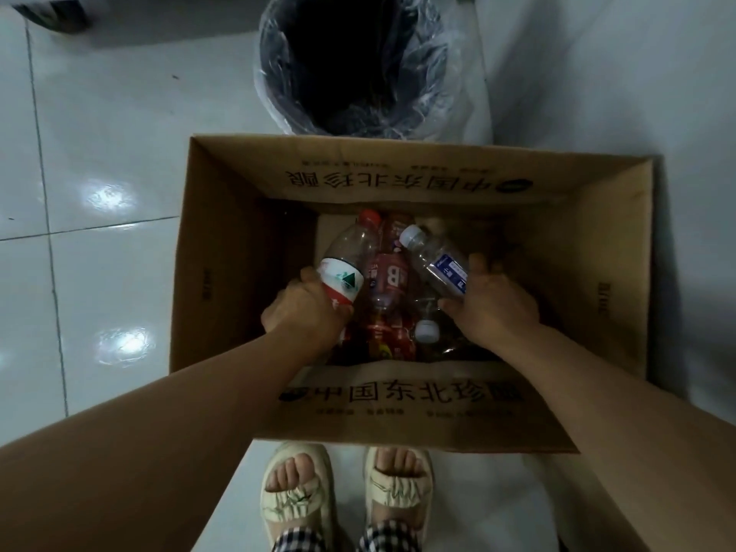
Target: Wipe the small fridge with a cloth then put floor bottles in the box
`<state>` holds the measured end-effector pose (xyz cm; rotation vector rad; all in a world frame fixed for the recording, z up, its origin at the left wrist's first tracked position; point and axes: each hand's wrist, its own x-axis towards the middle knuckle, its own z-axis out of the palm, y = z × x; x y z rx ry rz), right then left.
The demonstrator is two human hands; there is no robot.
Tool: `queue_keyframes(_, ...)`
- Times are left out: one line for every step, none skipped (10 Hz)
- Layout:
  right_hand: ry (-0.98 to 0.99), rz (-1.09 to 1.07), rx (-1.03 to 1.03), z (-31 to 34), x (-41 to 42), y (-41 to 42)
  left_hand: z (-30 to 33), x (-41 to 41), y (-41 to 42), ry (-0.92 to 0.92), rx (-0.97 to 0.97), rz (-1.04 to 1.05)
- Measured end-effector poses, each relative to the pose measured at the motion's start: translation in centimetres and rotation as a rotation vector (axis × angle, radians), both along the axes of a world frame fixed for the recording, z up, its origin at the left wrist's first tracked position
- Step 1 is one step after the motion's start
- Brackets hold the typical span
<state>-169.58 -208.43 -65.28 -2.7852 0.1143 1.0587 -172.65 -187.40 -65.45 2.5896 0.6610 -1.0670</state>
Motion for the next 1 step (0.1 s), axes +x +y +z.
queue_keyframes(0.003,0.076,-0.040,0.66,-0.57,-0.32,0.76,-0.41,-0.19,-0.009,-0.028,-0.073)
